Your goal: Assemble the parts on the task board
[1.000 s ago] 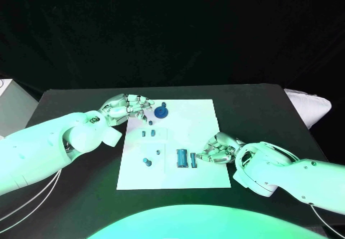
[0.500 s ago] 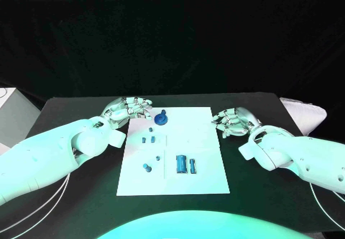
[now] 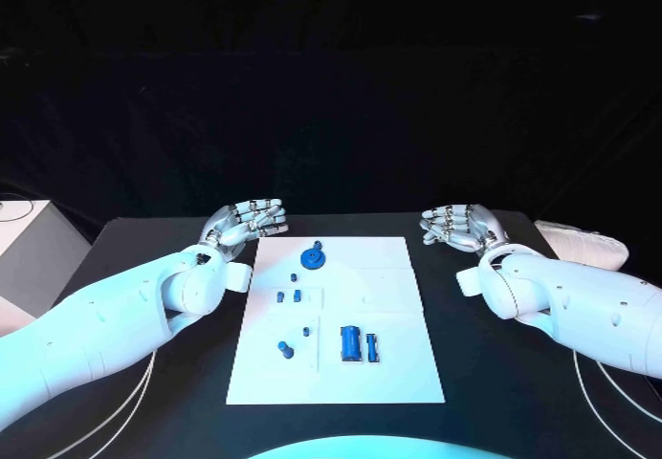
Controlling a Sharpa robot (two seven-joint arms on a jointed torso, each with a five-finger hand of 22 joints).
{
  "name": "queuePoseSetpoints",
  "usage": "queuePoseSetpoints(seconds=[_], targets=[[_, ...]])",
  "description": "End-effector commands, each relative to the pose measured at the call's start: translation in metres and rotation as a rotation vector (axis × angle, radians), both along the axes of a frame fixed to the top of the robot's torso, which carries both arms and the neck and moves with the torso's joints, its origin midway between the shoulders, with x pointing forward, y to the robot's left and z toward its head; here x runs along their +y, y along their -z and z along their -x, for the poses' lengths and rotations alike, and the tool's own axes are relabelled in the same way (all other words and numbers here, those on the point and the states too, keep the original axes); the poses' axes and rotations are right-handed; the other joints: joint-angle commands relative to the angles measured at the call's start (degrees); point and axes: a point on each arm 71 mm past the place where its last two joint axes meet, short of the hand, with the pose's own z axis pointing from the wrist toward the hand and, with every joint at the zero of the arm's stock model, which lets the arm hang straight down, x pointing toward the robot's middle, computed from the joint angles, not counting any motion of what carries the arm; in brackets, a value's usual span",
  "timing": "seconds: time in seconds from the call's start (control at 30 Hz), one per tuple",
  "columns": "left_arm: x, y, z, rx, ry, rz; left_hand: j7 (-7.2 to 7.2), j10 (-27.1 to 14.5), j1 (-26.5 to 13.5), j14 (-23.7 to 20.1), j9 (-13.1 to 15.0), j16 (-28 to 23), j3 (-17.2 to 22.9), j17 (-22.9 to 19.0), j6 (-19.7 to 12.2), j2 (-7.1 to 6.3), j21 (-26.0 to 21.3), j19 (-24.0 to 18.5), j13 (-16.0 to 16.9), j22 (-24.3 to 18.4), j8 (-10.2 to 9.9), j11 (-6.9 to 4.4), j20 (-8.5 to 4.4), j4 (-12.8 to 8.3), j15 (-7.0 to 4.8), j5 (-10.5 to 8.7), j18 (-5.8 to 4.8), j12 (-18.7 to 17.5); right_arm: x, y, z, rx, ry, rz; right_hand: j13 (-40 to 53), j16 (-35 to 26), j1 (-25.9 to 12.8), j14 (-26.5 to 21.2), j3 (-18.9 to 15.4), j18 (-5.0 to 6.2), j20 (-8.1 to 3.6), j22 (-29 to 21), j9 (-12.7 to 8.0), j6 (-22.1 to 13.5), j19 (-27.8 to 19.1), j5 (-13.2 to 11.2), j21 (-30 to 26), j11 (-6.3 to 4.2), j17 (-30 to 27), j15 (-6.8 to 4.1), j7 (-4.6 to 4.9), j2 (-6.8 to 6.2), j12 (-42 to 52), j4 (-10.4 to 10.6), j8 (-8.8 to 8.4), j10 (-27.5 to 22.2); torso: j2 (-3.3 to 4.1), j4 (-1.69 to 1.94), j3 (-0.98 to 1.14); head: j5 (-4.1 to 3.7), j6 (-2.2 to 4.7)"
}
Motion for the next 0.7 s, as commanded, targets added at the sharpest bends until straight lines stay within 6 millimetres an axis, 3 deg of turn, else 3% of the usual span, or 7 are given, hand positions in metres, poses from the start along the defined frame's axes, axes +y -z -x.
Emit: queuePoseSetpoints(seconds=[0.03, 0.07, 0.17, 0.2, 0.27, 0.3, 0.7], targets=[[-0.002, -0.001, 0.001, 0.0, 0.006, 0.001, -9.6, -43.84, -25.01, -38.66, -9.2, -13.18, -19.82, -9.01, -37.98, 7.33, -5.44, -41.85, -3.28, -4.29, -15.55, -10.63, -15.06, -10.42, -9.85, -7.2, -9.15, -10.79, 0.001, -0.001, 0.001, -0.001, 0.002, -0.002, -14.16, -11.85, -22.94, -18.52, -24.88, -9.73, -10.96, -22.22, -18.34, -45.55, -18.52, -12.64, -3.37, -8.05, -28.24, -5.4, -11.24, 10.67, -8.66, -9.45, -11.73, -57.0, 0.05, 0.02, -0.06, -0.1, 0.03], [-0.003, -0.002, 0.001, -0.001, 0.004, 0.0, -9.6, -43.84, -26.92, -38.66, -9.2, -13.18, -19.82, -9.01, -37.98, 7.33, -5.44, -41.85, -3.28, -4.29, -15.55, -10.63, -15.06, -10.42, -9.85, -7.2, -9.15, -10.79, 0.002, -0.001, 0.002, -0.002, 0.004, -0.009, -14.16, -11.85, -24.82, -58.85, -24.88, -9.73, -10.96, -22.22, -18.34, -45.55, -58.75, -12.64, -3.37, -8.05, -28.24, -5.4, -11.24, 10.67, -8.66, -9.45, -11.73, -57.0, 0.02, 0.06, -0.04, -0.13, 0.2], [-0.008, -0.005, 0.002, -0.006, -0.01, -0.005, -9.6, -43.84, -33.76, -38.66, -9.2, -13.18, -19.82, -9.01, -37.98, 7.33, -5.44, -41.85, -3.28, -4.29, -15.55, -10.63, -15.06, -10.42, -9.85, -7.2, -9.15, -10.79, 0.01, -0.006, 0.005, -0.009, 0.014, -0.049, -14.16, -11.85, -31.0, -58.85, -24.88, -9.73, -10.96, -22.22, -18.34, -45.55, -58.75, -12.64, -3.37, -8.05, -28.24, -5.4, -11.24, 10.67, -8.66, -9.45, -11.73, -57.0, -0.2, 0.3, 0.05, -0.36, 1.24], [-0.01, -0.006, 0.002, -0.008, -0.016, -0.007, -9.6, -43.84, -35.55, -38.66, -9.2, -13.18, -19.82, -9.01, -37.98, 7.33, -5.44, -41.85, -3.28, -4.29, -15.55, -10.63, -15.06, -10.42, -9.85, -7.2, -9.15, -10.79, 0.013, -0.007, 0.007, -0.012, 0.019, -0.066, -14.16, -11.85, -72.68, -58.85, -24.88, -9.73, -10.96, -22.22, -18.34, -45.55, -58.75, -12.64, -3.37, -8.05, -28.24, -5.4, -11.24, 10.67, -8.66, -9.45, -11.73, -57.0, -0.29, 0.4, 0.08, -0.45, 1.68], [-0.015, -0.009, 0.003, -0.012, -0.03, -0.013, -9.6, -43.84, -38.7, -38.66, -9.2, -13.18, -19.82, -9.01, -37.98, 7.33, -5.44, -41.85, -3.28, -4.29, -15.55, -10.63, -15.06, -10.42, -9.85, -7.2, -9.15, -10.79, 0.021, -0.012, 0.011, -0.017, 0.03, -0.105, -14.16, -11.85, -72.68, -58.85, -24.88, -9.73, -10.96, -22.22, -18.34, -45.55, -58.75, -12.64, -3.37, -8.05, -28.24, -5.4, -11.24, 10.67, -8.66, -9.45, -11.73, -57.0, -0.51, 0.64, 0.17, -0.68, 2.71], [-0.018, -0.011, 0.004, -0.014, -0.038, -0.017, -9.6, -43.84, -79.34, -38.66, -9.2, -13.18, -19.82, -9.01, -37.98, 7.33, -5.44, -41.85, -3.28, -4.29, -15.55, -10.63, -15.06, -10.42, -9.85, -7.2, -9.15, -10.79, 0.025, -0.014, 0.013, -0.019, 0.036, -0.128, -14.16, -11.85, -72.68, -58.85, -24.88, -9.73, -10.96, -22.22, -18.34, -45.55, -58.75, -12.64, -3.37, -8.05, -28.24, -5.4, -11.24, 10.67, -8.66, -9.45, -11.73, -57.0, -0.64, 0.78, 0.22, -0.81, 3.34], [-0.06, -0.036, 0.026, -0.038, -0.171, -0.096, -9.6, -43.84, -79.34, -38.66, -9.2, -13.18, -19.82, -9.01, -37.98, 7.33, -5.44, -41.85, -3.28, -4.29, -15.55, -10.63, -15.06, -10.42, -9.85, -7.2, -9.15, -10.79, 0.07, -0.046, 0.045, -0.006, 0.112, -0.358, -14.16, -11.85, -72.68, -58.85, -24.88, -9.73, -10.96, -22.22, -18.34, -45.55, -58.75, -12.64, -3.37, -8.05, -28.24, -5.4, -11.24, 10.67, -8.66, -9.45, -11.73, -57.0, -1.93, 2.2, 0.74, -2.15, 9.53]])
